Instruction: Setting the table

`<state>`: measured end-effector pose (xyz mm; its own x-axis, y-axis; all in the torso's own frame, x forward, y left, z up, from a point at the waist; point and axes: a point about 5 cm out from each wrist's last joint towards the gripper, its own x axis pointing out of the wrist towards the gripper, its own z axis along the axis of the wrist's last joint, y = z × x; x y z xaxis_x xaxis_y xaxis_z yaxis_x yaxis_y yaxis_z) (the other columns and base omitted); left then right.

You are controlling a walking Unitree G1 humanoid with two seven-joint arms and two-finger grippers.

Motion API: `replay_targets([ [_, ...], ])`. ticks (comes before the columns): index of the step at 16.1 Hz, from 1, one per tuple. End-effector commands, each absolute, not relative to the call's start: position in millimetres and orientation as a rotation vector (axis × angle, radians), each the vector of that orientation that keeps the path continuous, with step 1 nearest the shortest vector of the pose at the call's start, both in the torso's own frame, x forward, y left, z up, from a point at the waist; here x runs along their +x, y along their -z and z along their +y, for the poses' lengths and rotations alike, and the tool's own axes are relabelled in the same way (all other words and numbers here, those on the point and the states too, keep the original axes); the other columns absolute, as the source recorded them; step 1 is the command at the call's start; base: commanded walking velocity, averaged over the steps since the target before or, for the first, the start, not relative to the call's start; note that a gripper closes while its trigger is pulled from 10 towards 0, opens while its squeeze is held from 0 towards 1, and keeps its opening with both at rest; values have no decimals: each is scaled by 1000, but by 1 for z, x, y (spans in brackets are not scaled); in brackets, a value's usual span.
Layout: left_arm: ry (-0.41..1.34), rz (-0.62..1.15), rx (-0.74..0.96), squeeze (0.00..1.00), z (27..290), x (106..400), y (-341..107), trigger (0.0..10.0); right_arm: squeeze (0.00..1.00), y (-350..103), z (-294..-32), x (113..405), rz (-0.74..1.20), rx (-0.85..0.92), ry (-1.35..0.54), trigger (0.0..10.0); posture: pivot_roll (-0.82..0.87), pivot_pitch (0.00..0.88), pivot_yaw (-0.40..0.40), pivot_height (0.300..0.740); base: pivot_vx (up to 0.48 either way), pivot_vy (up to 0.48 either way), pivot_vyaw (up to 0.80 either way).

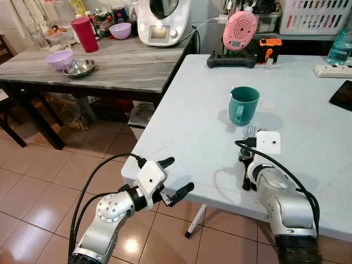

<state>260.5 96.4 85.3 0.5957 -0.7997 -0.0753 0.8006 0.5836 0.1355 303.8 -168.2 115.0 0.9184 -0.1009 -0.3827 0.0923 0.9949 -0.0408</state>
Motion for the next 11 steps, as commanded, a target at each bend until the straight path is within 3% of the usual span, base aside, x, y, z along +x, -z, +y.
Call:
replay_targets([
  [1,935,23,181,0,100,260,-83,10000,0,-88,-166,293,529,-7,81,0,-328,34,110,740,0,0,0],
  [4,931,28,185,0,100,259,-81,10000,0,-77,-166,282,580,-21,65,0,-326,35,109,740,0,0,0],
  [6,929,31,188,0,101,259,-81,10000,0,-79,-166,280,582,-23,62,7098,-326,35,109,740,0,0,0],
  [7,928,31,191,0,101,259,-80,10000,0,-82,-168,278,580,-26,62,10000,-326,35,109,740,0,0,0],
  [11,925,26,194,0,100,260,-81,10000,0,-77,-174,257,604,-47,60,10000,-332,32,109,740,0,0,0],
])
